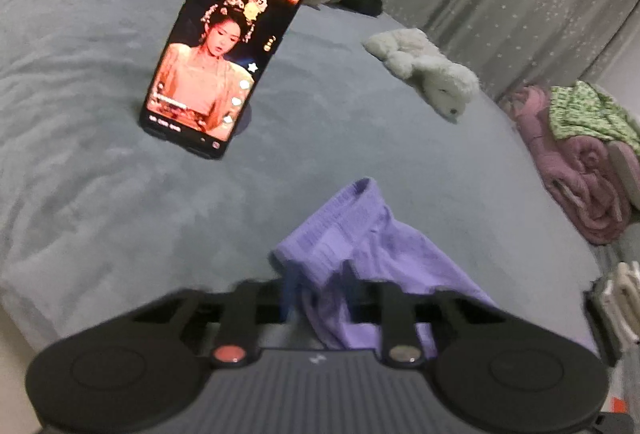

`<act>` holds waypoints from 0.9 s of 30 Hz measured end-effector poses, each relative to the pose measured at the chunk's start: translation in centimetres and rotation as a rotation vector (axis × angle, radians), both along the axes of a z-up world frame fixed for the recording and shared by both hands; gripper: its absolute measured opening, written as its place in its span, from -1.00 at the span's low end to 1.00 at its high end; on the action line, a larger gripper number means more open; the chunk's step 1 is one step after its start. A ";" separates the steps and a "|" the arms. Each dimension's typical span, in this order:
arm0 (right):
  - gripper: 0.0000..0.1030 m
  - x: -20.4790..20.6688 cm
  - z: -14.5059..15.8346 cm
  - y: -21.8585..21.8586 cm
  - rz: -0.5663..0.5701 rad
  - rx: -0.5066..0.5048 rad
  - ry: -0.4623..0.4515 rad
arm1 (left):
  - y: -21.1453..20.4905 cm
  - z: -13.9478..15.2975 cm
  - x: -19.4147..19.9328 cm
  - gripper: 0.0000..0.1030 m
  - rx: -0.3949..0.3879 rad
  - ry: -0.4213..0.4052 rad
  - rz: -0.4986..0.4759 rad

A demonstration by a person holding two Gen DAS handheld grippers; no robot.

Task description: Fold clothes

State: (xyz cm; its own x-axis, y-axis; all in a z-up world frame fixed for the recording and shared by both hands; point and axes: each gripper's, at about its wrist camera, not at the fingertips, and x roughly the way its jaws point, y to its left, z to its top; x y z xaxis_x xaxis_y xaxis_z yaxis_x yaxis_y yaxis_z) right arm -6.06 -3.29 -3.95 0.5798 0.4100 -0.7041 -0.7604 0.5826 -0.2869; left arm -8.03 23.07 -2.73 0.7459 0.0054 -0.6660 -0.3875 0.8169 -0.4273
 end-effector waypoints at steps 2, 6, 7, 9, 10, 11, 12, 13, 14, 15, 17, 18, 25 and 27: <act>-0.96 -0.1 0.0 0.0 0.003 -0.003 -0.005 | -0.3 0.3 -0.1 -0.90 0.036 -0.007 -0.003; -0.97 -0.4 1.3 -0.5 -0.003 0.028 -0.030 | -0.4 1.4 -0.4 -0.90 0.080 -0.061 -0.012; -0.97 -0.5 1.8 -0.6 -0.004 0.038 -0.037 | -0.2 1.7 -0.5 -0.90 0.080 -0.074 -0.008; -0.97 -0.9 2.6 -0.8 0.002 0.057 -0.049 | 0.4 2.1 -0.5 -0.90 0.077 -0.099 0.000; -0.97 -1.2 3.0 -0.9 0.009 0.061 -0.050 | 0.6 2.1 -0.5 -0.90 0.078 -0.097 0.004; -0.97 -1.5 3.2 -0.9 0.019 0.063 -0.047 | 0.7 2.0 -0.4 -0.90 0.082 -0.089 0.009; -0.97 -1.7 3.3 -0.9 0.026 0.064 -0.042 | 0.8 1.8 -0.3 -0.90 0.084 -0.073 0.011; -0.97 -1.6 3.2 -0.8 0.026 0.061 -0.029 | 0.8 1.5 -0.2 -0.90 0.087 -0.054 0.012; -0.97 -1.6 3.0 -0.7 0.027 0.058 -0.016 | 0.8 1.2 -0.1 -0.90 0.091 -0.029 0.010; -0.97 -1.5 2.8 -0.7 0.027 0.055 -0.003 | 0.7 0.9 0.0 -0.90 0.099 -0.007 0.006; -0.97 -1.3 2.5 -0.5 0.027 0.049 0.024 | 0.5 0.3 0.2 -0.89 0.118 0.035 -0.001; -0.97 -1.3 2.3 -0.5 0.027 0.046 0.037 | 0.4 0.1 0.3 -0.88 0.121 0.047 -0.002; -0.74 -0.8 1.1 0.0 0.028 0.025 0.130 | 0.1 1.3 -0.5 -0.41 0.169 0.025 0.018; -0.66 -0.6 0.9 0.1 0.026 0.024 0.156 | -0.3 2.0 -0.9 -0.19 0.208 -0.004 0.037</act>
